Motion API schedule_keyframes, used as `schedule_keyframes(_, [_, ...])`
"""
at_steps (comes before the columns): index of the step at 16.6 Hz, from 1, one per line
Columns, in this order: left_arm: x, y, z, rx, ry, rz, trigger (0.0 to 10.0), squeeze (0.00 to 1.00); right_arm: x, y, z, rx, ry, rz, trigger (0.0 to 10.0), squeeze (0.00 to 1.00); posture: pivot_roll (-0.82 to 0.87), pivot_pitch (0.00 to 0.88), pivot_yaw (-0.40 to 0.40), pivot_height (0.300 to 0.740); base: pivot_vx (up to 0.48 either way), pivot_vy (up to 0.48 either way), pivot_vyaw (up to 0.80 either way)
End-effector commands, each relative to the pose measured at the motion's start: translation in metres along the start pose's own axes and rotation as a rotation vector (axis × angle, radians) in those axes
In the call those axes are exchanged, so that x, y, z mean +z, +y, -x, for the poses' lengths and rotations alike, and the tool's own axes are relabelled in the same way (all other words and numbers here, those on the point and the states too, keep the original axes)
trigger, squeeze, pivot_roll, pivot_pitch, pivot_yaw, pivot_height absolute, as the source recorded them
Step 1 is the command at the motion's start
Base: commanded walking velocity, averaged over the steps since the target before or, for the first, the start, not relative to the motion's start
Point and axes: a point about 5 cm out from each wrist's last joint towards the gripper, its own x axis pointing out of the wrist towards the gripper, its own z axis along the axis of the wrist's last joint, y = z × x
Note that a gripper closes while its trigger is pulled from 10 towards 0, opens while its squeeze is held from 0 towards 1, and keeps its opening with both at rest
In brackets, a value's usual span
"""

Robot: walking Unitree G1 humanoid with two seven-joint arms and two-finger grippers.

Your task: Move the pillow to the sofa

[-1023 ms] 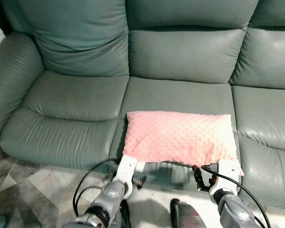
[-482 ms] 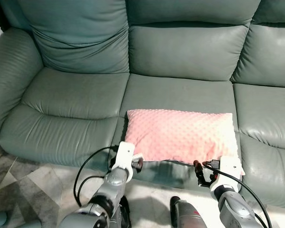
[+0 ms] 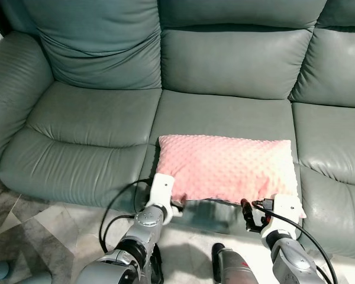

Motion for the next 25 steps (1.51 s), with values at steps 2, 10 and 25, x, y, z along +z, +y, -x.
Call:
schedule_keyframes(2, [-0.015, 0.000, 0.006, -0.092, 0.017, 0.064, 10.0, 0.00, -0.014, 0.003, 0.004, 0.022, 0.057, -0.016, 10.0, 0.00, -0.25, 0.364, 0.128, 0.740, 0.000, 0.000, 0.00])
schedule_keyframes(10, [-0.080, 0.003, 0.030, -0.131, 0.245, -0.103, 10.0, 0.00, -0.049, 0.010, -0.012, 0.169, 0.178, 0.051, 10.0, 0.00, -0.21, 0.376, 0.133, 0.740, 0.000, 0.000, 0.00])
schedule_keyframes(25, [-0.034, 0.034, 0.017, 0.302, 0.083, -0.130, 10.0, 0.00, 0.006, 0.005, -0.067, 0.149, -0.116, 0.131, 10.0, 0.00, -0.19, 0.447, 0.115, 0.740, 0.000, 0.000, 0.00])
